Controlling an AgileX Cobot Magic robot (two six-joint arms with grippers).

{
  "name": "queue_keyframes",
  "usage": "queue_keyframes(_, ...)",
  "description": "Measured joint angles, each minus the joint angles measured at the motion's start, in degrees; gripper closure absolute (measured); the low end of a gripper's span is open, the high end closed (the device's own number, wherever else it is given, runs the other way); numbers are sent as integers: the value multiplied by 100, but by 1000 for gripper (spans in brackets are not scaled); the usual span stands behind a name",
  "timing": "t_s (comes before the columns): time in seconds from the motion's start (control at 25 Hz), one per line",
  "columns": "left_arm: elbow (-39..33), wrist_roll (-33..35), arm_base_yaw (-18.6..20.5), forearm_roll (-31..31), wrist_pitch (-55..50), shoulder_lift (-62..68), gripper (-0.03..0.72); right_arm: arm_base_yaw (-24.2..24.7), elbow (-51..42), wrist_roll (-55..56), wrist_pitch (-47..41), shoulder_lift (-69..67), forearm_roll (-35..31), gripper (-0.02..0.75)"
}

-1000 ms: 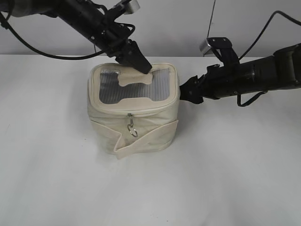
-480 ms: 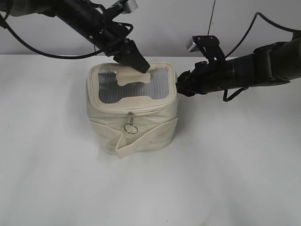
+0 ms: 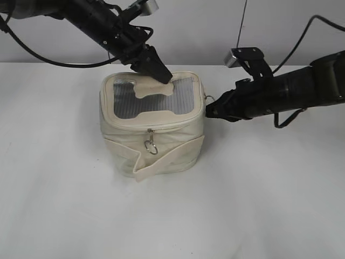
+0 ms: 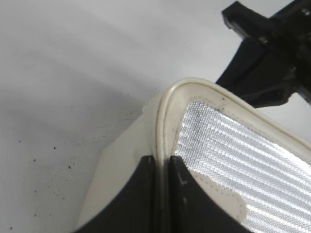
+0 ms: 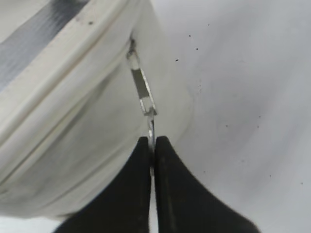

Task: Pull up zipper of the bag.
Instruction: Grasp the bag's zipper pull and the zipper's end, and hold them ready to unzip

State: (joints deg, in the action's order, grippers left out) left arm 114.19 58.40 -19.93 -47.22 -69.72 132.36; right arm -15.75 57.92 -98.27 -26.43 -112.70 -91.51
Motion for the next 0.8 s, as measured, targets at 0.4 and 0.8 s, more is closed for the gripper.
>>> queue_keyframes(0.4, 0, -409, -5, -8, 61, 0, 643, 27, -1280, 7, -66, 1277, -10, 729)
queue_keyframes(0.8, 0, -849, -189, 56, 354, 0, 643, -1015, -2083, 2, -285, 1609, -346, 729)
